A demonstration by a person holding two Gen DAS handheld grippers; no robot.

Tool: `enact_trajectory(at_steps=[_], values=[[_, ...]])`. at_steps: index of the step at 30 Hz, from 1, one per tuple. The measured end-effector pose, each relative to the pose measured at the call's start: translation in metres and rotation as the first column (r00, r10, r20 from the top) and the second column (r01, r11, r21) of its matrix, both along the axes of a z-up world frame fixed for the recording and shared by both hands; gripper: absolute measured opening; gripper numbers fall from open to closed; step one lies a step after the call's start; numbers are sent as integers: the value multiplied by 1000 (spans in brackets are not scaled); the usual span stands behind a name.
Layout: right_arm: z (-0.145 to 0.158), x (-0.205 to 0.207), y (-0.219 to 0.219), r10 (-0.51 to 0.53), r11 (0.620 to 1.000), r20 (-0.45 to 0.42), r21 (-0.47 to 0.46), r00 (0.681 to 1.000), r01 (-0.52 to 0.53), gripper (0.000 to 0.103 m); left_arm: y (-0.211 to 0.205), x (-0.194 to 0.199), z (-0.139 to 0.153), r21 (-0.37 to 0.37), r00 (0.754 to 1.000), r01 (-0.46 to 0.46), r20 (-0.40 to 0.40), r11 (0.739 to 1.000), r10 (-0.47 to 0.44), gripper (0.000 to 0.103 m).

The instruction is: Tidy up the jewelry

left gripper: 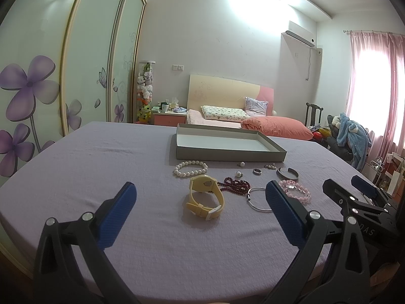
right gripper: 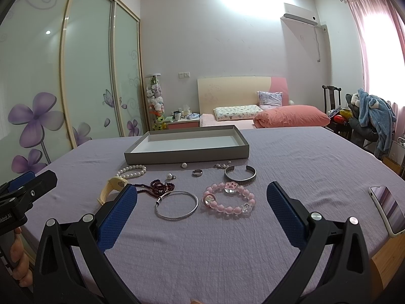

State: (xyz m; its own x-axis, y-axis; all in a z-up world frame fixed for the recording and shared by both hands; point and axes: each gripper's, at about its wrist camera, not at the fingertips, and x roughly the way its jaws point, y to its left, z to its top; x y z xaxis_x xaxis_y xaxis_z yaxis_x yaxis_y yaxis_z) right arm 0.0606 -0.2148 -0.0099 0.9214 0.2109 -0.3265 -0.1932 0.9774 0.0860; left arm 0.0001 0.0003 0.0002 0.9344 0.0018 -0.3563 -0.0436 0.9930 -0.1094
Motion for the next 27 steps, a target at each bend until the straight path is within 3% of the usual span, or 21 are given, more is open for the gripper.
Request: enact_trajectory(at_steps=[20,27], values=[[0,2,-1,1,1000,-4,1,1000,-1,101,4,4,-3,-1,1000,-1,-3,1000,1,99],[-6,21,-9,-19,1000,-47,-14,999,18,101,5,22,-16,-19,999,-11,-49,1000,10,99]])
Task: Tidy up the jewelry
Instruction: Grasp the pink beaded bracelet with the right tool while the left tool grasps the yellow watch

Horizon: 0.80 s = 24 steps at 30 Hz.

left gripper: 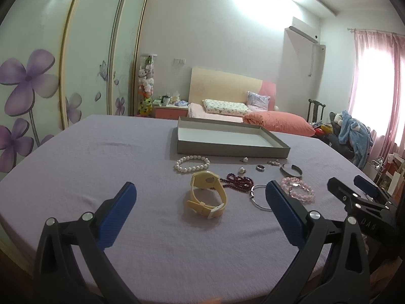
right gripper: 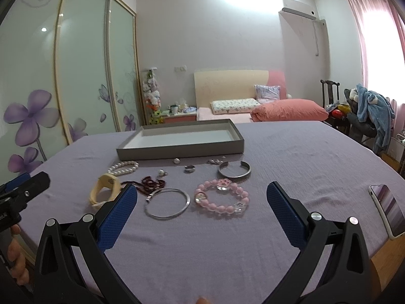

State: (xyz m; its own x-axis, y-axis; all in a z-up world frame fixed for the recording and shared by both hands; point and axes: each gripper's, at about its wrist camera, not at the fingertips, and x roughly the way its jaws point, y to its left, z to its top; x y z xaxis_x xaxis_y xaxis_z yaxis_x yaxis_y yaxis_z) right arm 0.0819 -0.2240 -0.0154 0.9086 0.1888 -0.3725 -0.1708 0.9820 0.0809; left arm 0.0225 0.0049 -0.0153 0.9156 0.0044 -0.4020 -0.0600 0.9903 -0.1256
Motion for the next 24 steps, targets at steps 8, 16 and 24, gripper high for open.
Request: enact_trajectory(at_steps=[8,16,24], values=[[-19,57,-24,-61,998,-212,-31,975,56,81,-6,35,-12,6,994,46,-101,999,-45,99],[-43,104,-36,-65,998,-445,-38,893,54,46,-8,73,-27,0,973,56,-225,998,-54,99],[-42,108,-24,-85,991,-467,-132,880,26,30,1,96,-36,-22,960,36,-278,999,-41,99]])
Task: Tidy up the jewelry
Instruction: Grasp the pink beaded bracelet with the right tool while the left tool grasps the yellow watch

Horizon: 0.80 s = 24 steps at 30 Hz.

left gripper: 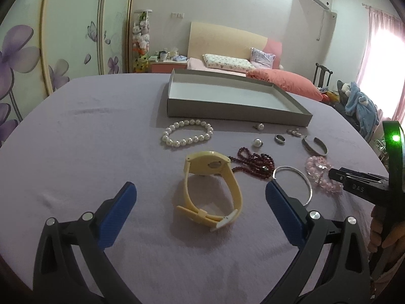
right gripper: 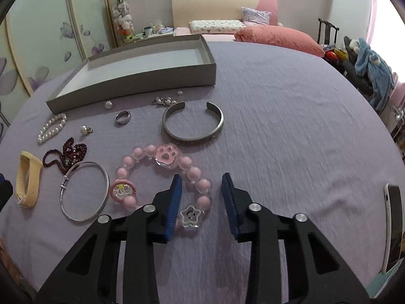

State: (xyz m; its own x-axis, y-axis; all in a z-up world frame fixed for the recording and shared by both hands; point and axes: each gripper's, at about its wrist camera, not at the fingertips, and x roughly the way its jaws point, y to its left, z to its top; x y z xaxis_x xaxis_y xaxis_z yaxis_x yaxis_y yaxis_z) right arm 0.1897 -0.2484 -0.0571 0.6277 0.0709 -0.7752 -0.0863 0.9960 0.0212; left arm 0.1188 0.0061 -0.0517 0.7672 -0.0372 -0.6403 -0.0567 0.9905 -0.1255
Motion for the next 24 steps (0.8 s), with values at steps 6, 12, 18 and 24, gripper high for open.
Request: enact_trajectory(at_steps=[6,12,18,24], values=[[3,-1,5,21,1000,4,6,1000,-21,14,1,16,-8,-2,999,0,-49,1000,-1,99],[6,2,-11,-26,997,17,72,1000,25,14,-1,32,-14,9,996,3,-89,1000,-2,99],[12,3,-16,-25,995,49,96,998,21,14,0,47,-23,-13,989,5,-148,1000,-7,79],[19,3,-15,-9,995,78,99,997,2,14,0,47,-23,-13,989,6,-147,1000,-8,59]])
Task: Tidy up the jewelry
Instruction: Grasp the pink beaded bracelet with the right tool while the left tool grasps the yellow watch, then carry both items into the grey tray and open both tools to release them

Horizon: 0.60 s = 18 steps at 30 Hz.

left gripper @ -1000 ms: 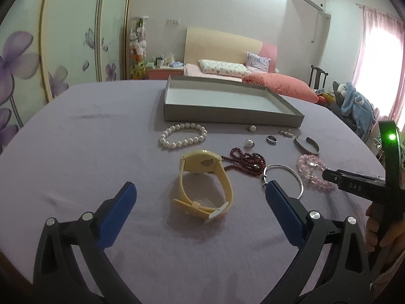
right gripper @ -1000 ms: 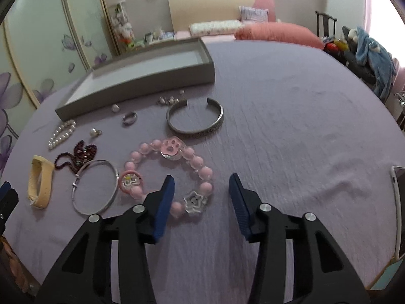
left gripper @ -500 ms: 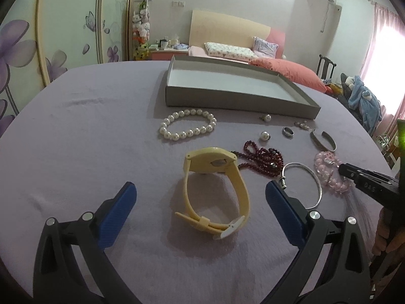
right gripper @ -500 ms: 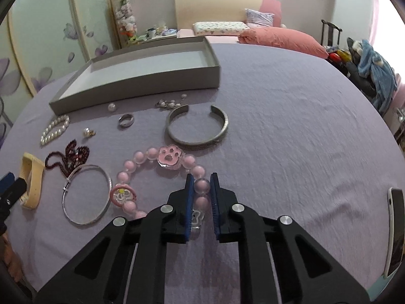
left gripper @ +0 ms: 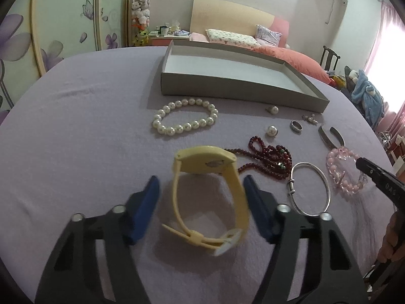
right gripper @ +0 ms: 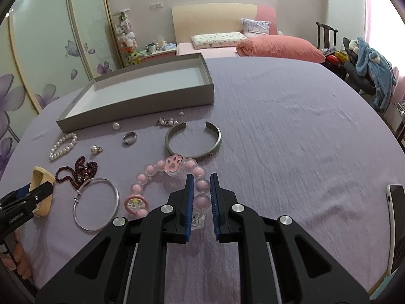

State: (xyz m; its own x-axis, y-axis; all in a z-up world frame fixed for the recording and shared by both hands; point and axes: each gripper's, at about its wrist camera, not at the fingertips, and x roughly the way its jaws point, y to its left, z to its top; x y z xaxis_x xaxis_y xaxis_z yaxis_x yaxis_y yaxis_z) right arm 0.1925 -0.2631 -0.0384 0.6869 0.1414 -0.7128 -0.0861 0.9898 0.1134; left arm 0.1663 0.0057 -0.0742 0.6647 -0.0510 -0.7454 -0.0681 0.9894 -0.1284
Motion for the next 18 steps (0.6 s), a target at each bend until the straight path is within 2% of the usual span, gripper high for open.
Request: enact_trajectory(at_steps=[4,7,18], values=[[5,-1,3,13,1000,19,2,1000,-13,14,1,-3,2,-7,1000,2,10,1000,-2,44],[8,-3,4,24,1000,35,5,999,-24,14,7,-6,5,-36,1000,-4,22,999,5,43],[36,-7,13,69,997,133,27,989,-73,14,24,-20,42,-37,989,-35,141,999,40,42]])
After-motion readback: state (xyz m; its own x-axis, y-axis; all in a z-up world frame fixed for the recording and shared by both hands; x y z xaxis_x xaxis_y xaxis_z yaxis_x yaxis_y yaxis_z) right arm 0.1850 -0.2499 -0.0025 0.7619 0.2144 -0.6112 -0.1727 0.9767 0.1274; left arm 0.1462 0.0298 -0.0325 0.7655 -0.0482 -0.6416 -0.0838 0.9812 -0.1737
